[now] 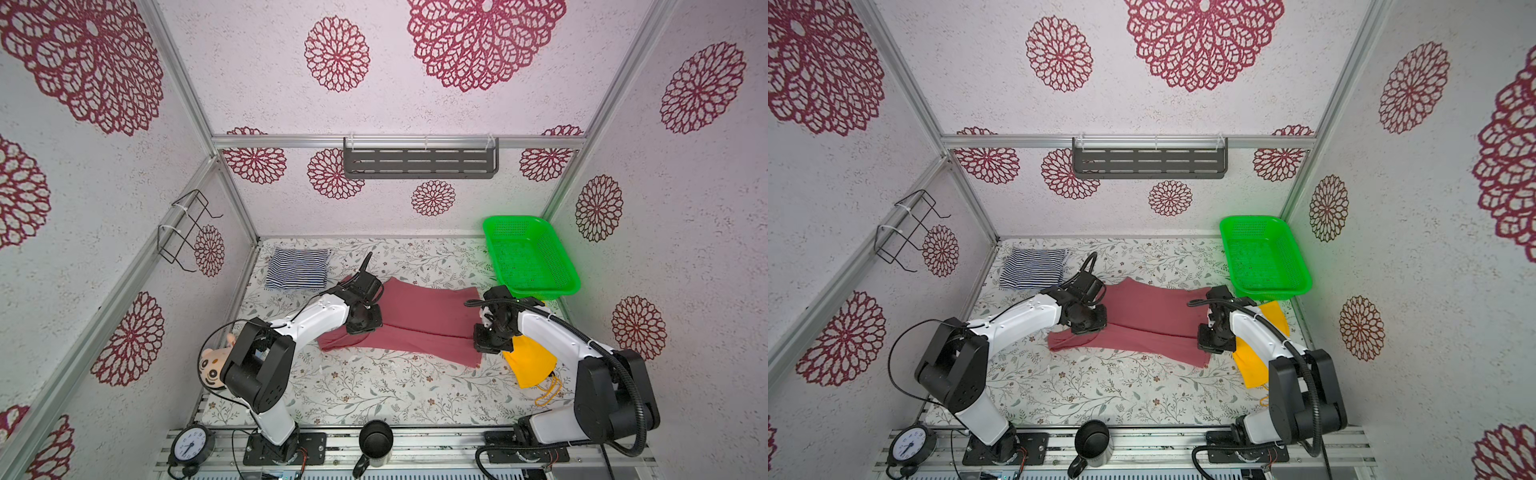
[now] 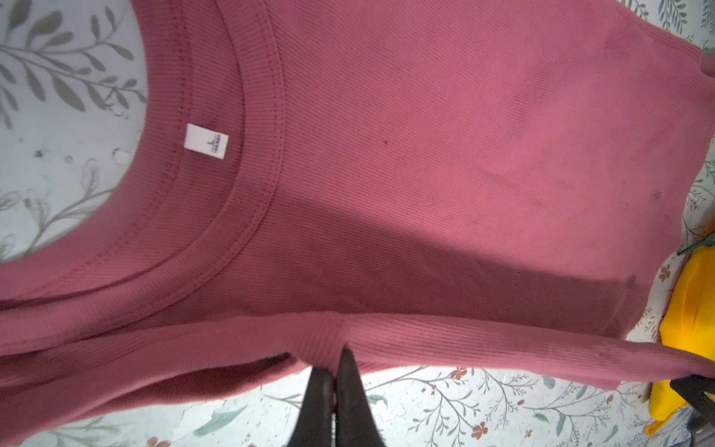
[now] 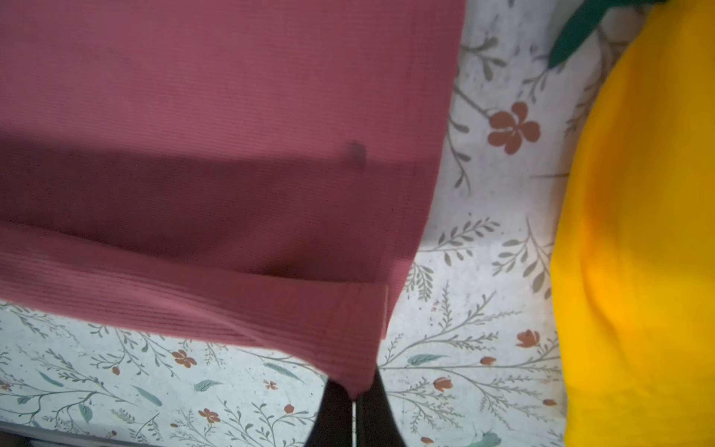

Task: Fold and stack tank tops
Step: Fold the tank top at the center of the table, then smooth out the tank top at the center of the table.

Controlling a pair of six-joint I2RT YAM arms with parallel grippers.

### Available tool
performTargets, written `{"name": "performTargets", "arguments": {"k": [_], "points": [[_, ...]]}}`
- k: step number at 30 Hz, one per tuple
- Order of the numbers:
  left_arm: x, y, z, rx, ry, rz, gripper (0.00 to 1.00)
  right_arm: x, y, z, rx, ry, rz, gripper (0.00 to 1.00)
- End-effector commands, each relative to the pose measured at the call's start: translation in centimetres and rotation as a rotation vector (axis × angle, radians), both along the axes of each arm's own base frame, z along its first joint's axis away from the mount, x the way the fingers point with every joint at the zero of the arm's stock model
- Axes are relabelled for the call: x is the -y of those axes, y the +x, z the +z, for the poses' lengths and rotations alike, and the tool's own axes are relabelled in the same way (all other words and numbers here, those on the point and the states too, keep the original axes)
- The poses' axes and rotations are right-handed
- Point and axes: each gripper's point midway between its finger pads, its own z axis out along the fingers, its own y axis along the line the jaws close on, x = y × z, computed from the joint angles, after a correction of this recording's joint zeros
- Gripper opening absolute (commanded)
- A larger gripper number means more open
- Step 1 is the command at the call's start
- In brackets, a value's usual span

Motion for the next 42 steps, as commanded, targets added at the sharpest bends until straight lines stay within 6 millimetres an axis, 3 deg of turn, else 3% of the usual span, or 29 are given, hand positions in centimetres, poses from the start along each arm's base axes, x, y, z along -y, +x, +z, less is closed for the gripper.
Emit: {"name": "performTargets", "arguments": {"k": [1, 4, 5, 8, 11, 13, 15, 19, 27, 38, 40, 42], "points": [[0.2, 1.3, 0.1, 0.016, -0.014, -0.018, 0.00, 0.5, 1.6, 0.5, 0.026, -0.014, 0.015, 0.00], [0.3, 2.1, -0.1, 0.021, -0.021, -0.011, 0.00, 1.0, 2.6, 0.3, 0.027, -0.020, 0.008, 0.00], [0.3, 2.5, -0.2, 0.027, -0.024, -0.006, 0.06, 1.1, 3.1, 0.3, 0.034, -0.018, 0.005, 0.02], [0.1, 3.7, 0.1, 0.050, -0.029, 0.003, 0.34, 1.3, 4.6, 1.2, 0.071, -0.023, 0.001, 0.34], [-0.3, 4.9, 1.5, 0.095, -0.032, 0.011, 0.49, 1.6, 5.8, 2.8, 0.125, -0.039, 0.007, 0.43], [-0.7, 5.3, 2.4, 0.113, -0.035, 0.018, 0.52, 1.6, 5.9, 3.5, 0.151, -0.041, 0.016, 0.42], [-1.1, 5.2, 2.9, 0.124, -0.037, 0.022, 0.52, 1.3, 5.0, 3.6, 0.157, -0.021, 0.024, 0.32], [-0.9, 4.8, 2.0, 0.106, -0.059, 0.035, 0.50, 1.2, 3.4, 1.9, 0.126, -0.004, 0.024, 0.17], [-0.3, 4.7, -0.9, 0.075, -0.094, 0.072, 0.47, -0.3, 5.8, 0.2, 0.160, 0.069, 0.014, 0.29], [-0.2, 4.9, -3.4, 0.038, -0.090, 0.096, 0.47, -1.2, 5.1, -2.5, 0.099, 0.091, 0.034, 0.30], [-0.3, 4.8, -3.8, 0.032, -0.085, 0.100, 0.47, -1.2, 5.1, -2.7, 0.095, 0.089, 0.039, 0.22], [-0.5, 4.7, -4.1, 0.029, -0.080, 0.103, 0.47, -1.1, 5.1, -2.6, 0.097, 0.078, 0.041, 0.06]]}}
